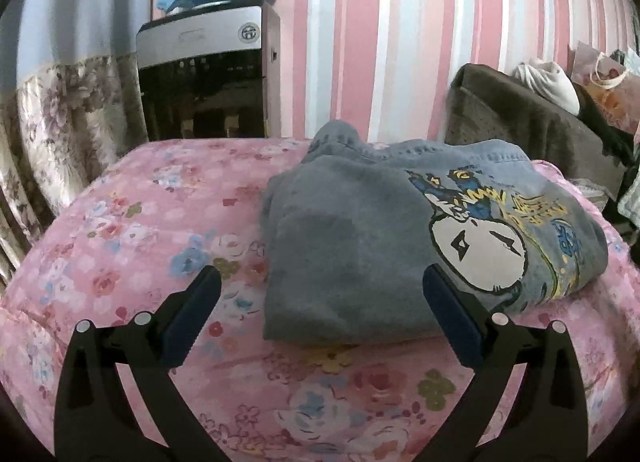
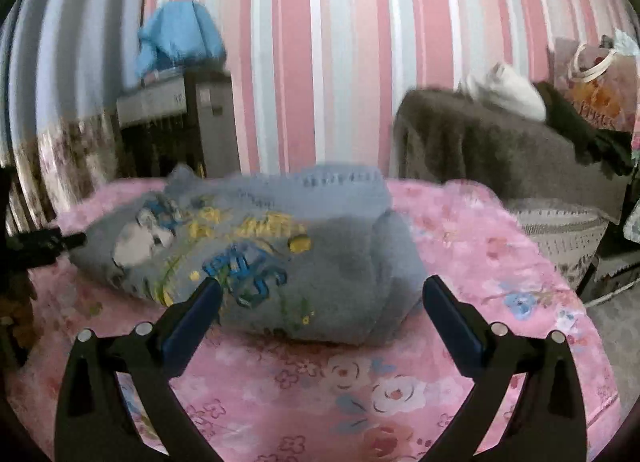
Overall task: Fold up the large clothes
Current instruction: 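Release the folded jacket and hold both grippers open above it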
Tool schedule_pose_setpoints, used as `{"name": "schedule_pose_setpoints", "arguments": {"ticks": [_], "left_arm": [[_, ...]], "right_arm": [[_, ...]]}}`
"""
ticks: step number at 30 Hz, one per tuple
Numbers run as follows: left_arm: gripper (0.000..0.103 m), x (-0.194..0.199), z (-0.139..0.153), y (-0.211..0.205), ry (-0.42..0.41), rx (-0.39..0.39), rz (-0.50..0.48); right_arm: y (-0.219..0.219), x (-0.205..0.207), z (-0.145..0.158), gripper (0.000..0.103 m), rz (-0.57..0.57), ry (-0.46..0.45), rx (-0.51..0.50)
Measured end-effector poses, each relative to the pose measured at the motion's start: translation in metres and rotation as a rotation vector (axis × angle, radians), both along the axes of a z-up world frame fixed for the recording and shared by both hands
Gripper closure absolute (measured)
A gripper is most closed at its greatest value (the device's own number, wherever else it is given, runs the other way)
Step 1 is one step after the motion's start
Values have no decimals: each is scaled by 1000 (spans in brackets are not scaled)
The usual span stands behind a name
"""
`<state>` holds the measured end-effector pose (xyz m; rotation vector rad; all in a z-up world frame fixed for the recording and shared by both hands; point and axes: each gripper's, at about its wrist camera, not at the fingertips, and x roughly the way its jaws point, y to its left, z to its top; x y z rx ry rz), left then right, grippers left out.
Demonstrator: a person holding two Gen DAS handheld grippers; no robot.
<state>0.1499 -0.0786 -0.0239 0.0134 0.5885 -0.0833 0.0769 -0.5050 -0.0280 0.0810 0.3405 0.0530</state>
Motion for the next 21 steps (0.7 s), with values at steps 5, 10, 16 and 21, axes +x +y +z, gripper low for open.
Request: {"name": "schedule_pose_setpoints", "arguments": {"ticks": [5, 10, 16, 21], "left_arm": [[3, -26, 13, -2, -148, 24, 21], [3, -35, 19, 6, -208, 5, 89], [3, -36, 20, 5, -211, 13, 108], [3, -42, 21, 2, -235, 16, 108]], "right_arm": [[5, -4, 4, 2, -1, -34, -28], [8, -8, 6, 2, -1, -61, -39], [7, -9, 5, 2, -3, -61, -31], [6, -9, 4, 2, -3, -62, -26]]}}
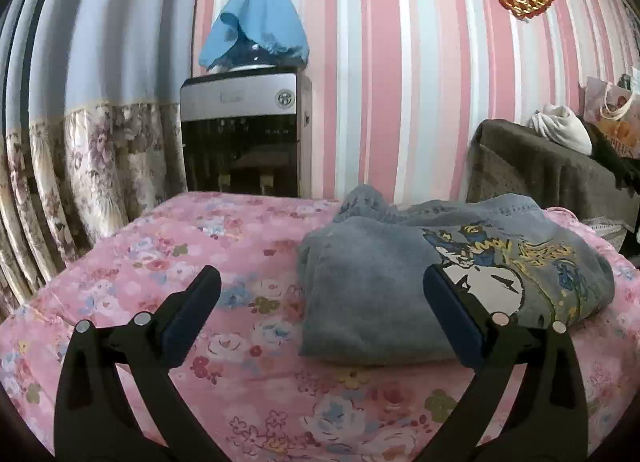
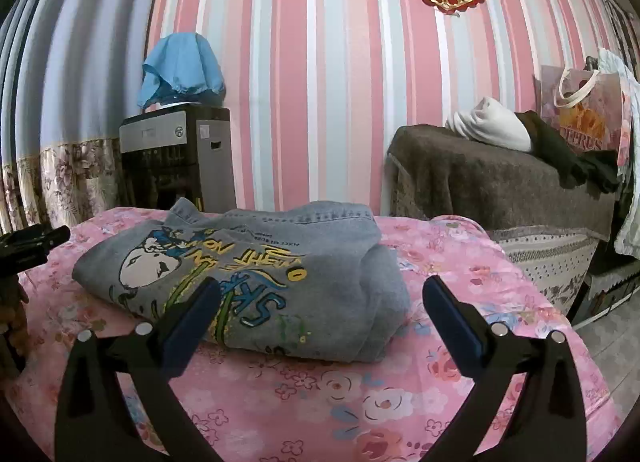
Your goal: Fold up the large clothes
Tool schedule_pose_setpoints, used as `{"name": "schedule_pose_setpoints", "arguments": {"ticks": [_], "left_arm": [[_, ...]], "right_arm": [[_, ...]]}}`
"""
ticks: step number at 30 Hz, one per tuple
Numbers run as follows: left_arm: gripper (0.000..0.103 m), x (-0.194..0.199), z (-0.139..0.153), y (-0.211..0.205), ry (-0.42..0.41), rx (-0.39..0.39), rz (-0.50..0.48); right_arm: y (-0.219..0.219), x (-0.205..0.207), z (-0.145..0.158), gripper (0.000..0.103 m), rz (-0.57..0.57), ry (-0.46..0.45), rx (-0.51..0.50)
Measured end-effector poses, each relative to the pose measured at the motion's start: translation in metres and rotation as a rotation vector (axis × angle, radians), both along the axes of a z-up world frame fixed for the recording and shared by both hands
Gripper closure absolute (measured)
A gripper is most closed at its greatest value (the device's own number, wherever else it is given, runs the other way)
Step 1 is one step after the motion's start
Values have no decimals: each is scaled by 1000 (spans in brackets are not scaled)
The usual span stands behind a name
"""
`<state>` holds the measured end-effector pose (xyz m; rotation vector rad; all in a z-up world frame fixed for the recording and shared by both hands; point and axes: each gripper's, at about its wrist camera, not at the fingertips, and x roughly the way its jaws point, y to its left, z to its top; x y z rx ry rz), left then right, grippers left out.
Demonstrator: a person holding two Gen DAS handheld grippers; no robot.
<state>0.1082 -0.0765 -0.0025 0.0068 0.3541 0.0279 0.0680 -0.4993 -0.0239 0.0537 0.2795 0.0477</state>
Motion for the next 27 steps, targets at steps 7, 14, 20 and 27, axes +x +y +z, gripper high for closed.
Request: {"name": "schedule_pose_setpoints", "arguments": {"ticks": [7, 14, 20, 27], "left_arm": [[3, 5, -1, -2, 33, 5, -24], [3, 14, -5, -5, 87, 19, -64], [3, 20, -8, -4, 116, 2, -77], [3, 19, -9, -8, 118, 19, -100]], "right_arm": [[-8, 5, -3, 2, 13, 33, 28], [-14, 20, -8, 2, -48, 113, 45], [-28, 50, -24, 2, -59, 297, 128], [-37, 97, -40, 2, -58, 430, 182]]}}
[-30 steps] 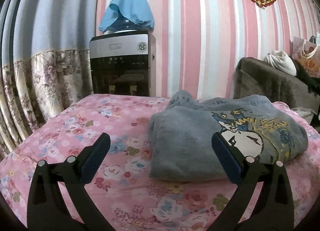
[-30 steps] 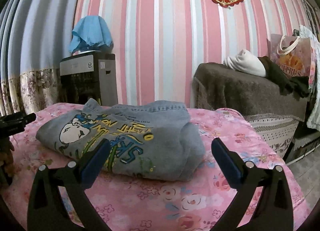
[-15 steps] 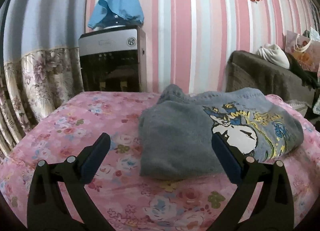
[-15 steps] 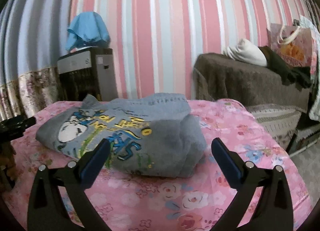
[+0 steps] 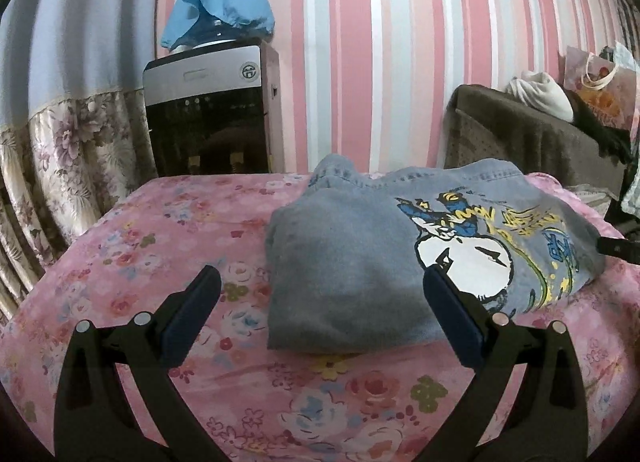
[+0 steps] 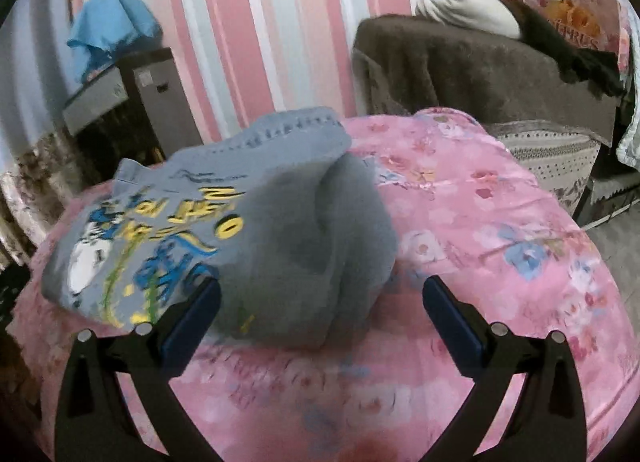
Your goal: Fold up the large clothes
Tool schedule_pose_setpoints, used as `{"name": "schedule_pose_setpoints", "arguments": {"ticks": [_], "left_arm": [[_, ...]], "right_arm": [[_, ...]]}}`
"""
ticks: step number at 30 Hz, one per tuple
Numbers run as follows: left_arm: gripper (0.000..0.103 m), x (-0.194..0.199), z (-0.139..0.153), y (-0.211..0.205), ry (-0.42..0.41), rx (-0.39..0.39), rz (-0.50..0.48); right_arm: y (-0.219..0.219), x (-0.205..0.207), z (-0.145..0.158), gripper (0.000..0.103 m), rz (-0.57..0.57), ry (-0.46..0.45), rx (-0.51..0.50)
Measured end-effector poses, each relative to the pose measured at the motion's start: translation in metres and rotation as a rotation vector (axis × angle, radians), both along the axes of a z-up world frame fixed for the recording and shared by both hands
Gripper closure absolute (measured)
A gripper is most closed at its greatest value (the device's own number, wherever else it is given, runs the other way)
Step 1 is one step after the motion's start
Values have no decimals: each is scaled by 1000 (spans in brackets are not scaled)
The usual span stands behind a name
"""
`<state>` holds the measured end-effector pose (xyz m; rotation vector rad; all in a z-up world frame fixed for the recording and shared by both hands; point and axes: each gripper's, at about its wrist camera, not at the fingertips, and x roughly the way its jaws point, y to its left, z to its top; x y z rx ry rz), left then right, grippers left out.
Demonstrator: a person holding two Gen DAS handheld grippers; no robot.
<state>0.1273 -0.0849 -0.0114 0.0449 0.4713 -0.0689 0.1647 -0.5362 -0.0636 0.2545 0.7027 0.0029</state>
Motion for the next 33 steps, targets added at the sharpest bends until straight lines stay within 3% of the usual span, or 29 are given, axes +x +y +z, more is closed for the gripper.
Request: {"name": "schedule_pose_setpoints", "arguments": {"ticks": [3, 6, 11, 13, 15, 17, 23, 26, 33], "left_arm": [[3, 1, 0, -1, 6, -3, -4], [3, 3, -1, -3, 20, -4, -38], [3, 22, 12, -19, 69, -90, -59], [3, 35, 21, -43, 88, -60, -69], [3, 44, 24, -65, 97, -34, -82], [3, 55, 21, -89, 122, -11, -96], [3, 104, -28, -144, 362, 22, -59], [3, 110, -43, -156, 374, 91, -23], [3, 115, -45, -154, 394, 79, -36]], "right_arm": [[-2, 25, -12, 2, 31, 78, 61], [14, 43, -21, 1, 155, 146, 76], [15, 55, -23, 2, 192, 145, 100], [15, 51, -20, 12, 198, 117, 116], [6, 46, -14, 50, 159, 79, 150], [-10, 43, -16, 62, 147, 76, 243], [-17, 45, -15, 77, 175, 57, 299], [-18, 40, 0, 82, 182, 7, 290], [27, 47, 64, 87, 263, -107, 246]]}}
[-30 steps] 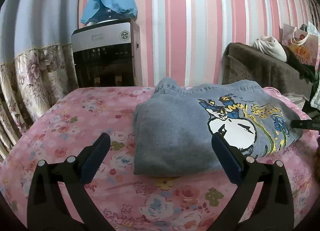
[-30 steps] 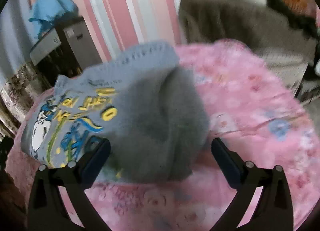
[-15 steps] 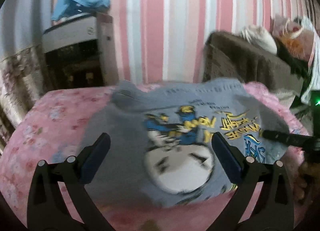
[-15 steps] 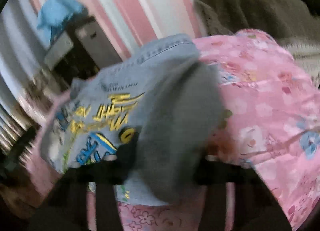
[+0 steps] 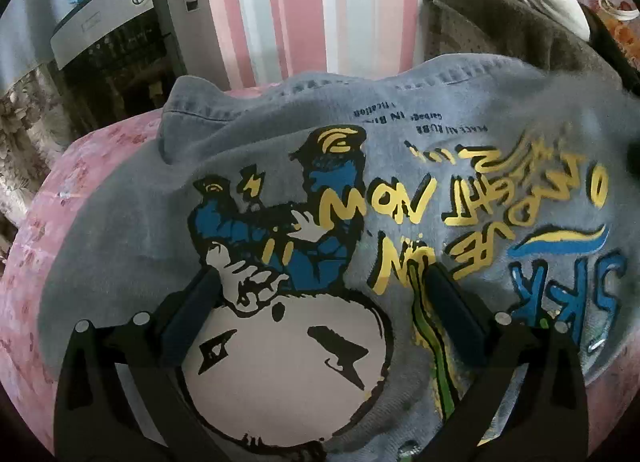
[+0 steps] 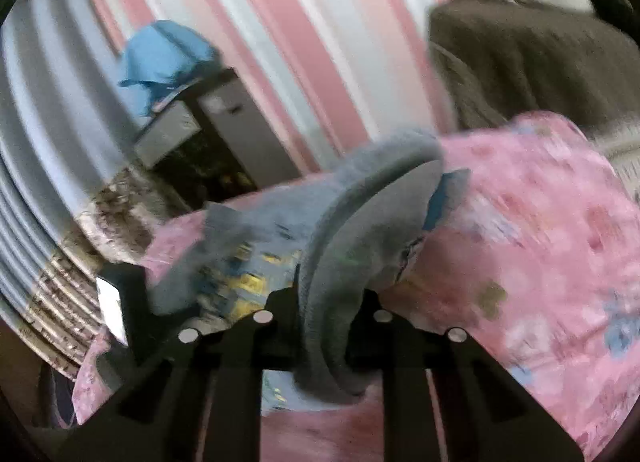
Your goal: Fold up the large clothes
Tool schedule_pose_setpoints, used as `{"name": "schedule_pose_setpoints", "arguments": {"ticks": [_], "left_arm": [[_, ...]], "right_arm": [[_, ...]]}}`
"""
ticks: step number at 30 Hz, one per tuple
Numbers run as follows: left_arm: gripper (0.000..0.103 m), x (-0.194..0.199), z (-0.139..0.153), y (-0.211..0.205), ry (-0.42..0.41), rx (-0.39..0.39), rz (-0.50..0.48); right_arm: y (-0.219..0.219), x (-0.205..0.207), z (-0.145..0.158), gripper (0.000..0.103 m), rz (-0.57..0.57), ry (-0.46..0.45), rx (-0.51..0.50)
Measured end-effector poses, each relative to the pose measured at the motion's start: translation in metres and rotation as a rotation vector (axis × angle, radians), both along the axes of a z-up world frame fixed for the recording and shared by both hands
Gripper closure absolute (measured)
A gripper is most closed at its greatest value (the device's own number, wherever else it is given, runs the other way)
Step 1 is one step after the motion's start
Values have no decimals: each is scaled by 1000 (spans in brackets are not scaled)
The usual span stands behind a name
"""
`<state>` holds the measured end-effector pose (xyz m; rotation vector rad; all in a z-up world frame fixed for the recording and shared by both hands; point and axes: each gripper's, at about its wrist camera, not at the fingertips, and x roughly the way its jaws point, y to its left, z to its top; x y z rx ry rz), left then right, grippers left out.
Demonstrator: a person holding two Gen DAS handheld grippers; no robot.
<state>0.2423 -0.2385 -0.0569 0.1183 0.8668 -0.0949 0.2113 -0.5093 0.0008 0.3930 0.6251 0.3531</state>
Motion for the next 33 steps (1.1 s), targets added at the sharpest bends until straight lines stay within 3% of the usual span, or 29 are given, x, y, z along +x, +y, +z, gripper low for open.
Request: {"name": "schedule_pose_setpoints", "arguments": {"ticks": [3, 6, 11, 14, 17, 19, 20, 22, 24, 26, 27, 30, 33], "left_arm": [[5, 0, 18, 17, -17, -69, -2], [3, -6, 52, 50, -91, -120, 16], [3, -2, 85, 129, -172, -22, 109], [3, 0, 86, 196, -145, -83, 188], [3, -3, 78, 237, -123, -133, 235], [3, -6, 66, 254, -84, -147, 236], [3, -10, 61, 258, -73, -152, 235], [3, -19, 54, 263, -63, -168, 225], [3, -27, 50, 268, -60, -178, 223], [3, -31, 52, 265, -58, -204, 217], [3, -33, 57, 263, -65, -219, 209], [3, -41, 74, 253, -101, -239, 194], [3, -46, 96, 229, -139, -252, 148]], "right_arm": [[27, 6, 26, 87, 47, -37, 4], [56, 7, 47, 87, 89, -77, 36], [137, -1, 62, 87, 171, -129, 29], [188, 5, 40, 87, 201, -98, -2], [224, 23, -6, 86, 183, 2, -61], [242, 27, -30, 85, 162, 39, -160], [250, 24, -35, 85, 153, 16, -220], [253, 17, -31, 76, 164, -13, -213], [242, 12, -20, 47, 198, -19, -130], [227, -4, 4, 32, 200, -67, -89], [219, -15, 18, 15, 186, -109, -79], [176, -54, 55, 5, 103, -254, -84], [118, -74, 65, 2, -29, -285, -121]]}}
